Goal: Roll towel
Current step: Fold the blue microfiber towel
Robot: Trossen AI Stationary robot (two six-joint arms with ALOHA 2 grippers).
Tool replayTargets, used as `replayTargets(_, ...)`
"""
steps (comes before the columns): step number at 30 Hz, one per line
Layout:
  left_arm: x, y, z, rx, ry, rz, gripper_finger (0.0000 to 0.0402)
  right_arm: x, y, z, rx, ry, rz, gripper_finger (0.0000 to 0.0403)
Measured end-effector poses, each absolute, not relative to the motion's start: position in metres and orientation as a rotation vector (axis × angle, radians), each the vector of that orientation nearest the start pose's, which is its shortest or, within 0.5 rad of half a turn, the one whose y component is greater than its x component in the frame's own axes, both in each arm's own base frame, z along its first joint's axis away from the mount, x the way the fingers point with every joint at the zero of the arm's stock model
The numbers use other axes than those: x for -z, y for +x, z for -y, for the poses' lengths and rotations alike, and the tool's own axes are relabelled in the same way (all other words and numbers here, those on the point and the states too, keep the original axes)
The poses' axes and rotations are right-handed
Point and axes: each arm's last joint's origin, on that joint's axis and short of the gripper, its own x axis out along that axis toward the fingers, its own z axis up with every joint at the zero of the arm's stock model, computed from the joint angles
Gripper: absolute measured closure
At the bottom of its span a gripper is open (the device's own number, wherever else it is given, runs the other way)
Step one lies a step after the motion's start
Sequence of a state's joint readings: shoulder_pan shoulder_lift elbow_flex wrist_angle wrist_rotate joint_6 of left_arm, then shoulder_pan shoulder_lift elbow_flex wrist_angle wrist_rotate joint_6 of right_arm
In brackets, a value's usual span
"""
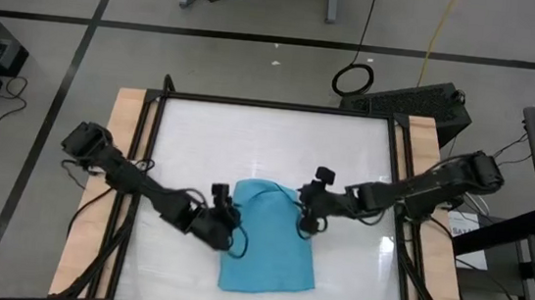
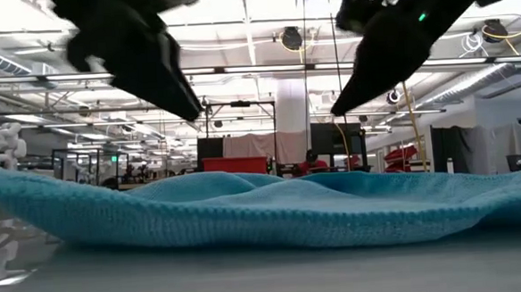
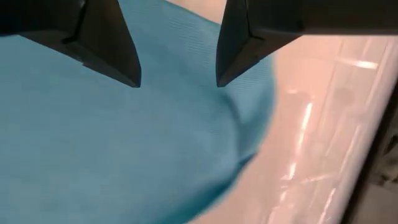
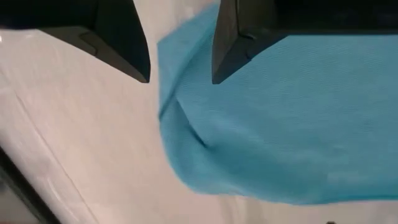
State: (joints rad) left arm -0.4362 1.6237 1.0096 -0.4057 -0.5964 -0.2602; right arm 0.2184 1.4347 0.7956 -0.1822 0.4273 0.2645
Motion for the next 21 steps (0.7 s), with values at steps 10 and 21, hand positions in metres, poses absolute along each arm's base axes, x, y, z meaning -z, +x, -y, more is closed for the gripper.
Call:
replayTargets(10,-0.161,0.319,0.086,-0.144,0.196,-1.027,0.0224,-0.166,0.298,-0.019,0.285,0.069,-0.823,0.0264)
replayTargets(21,-0.130,0.330,0.072,-0.201,0.192,-1.096,0.0238,-0.134,0.314,0.009,0.248,0.145,-0.867,0.0291)
